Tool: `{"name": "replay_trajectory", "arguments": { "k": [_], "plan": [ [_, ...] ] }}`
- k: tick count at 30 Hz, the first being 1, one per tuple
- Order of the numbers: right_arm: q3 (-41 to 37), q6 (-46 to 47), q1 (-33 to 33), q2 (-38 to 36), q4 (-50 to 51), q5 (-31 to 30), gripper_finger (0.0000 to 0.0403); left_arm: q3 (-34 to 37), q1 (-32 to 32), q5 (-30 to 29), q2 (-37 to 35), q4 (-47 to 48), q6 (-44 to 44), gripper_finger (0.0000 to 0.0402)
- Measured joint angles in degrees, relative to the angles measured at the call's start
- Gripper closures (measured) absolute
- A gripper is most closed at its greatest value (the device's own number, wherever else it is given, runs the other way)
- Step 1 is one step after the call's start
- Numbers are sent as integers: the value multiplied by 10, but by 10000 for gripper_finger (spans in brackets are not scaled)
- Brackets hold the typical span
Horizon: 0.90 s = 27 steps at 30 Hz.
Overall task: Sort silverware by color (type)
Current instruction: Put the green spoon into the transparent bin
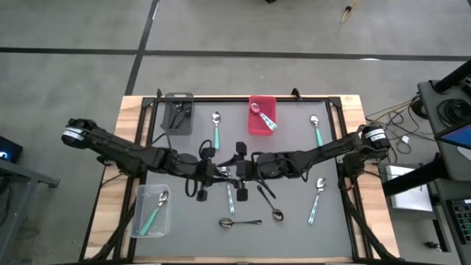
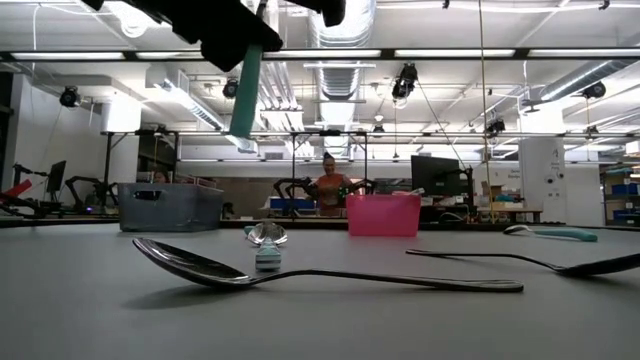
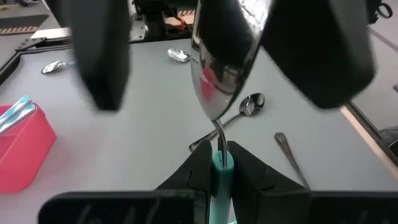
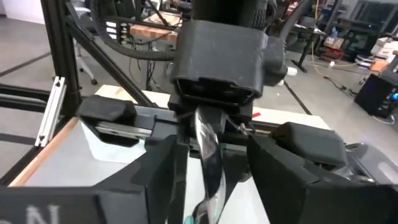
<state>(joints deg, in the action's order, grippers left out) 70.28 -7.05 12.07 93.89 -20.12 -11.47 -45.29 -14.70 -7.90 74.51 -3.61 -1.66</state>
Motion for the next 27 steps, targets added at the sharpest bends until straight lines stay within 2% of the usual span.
{"name": "replay_trajectory", "arguments": {
  "k": [7,13,24,27],
  "plan": [
    [0,0,0,0,0,1,290,10,0,0,-1,0,-2,386],
    [0,2,0,0,1,-2,378,10,0,-1,-3,-4,-4,369],
    [1,6,0,-7,40,-7,388,10,2,-6,-3,-9,-11,355],
    [1,1,0,-9,42,-28,388,10,4,-19,-5,-11,-12,345]
  ]
}}
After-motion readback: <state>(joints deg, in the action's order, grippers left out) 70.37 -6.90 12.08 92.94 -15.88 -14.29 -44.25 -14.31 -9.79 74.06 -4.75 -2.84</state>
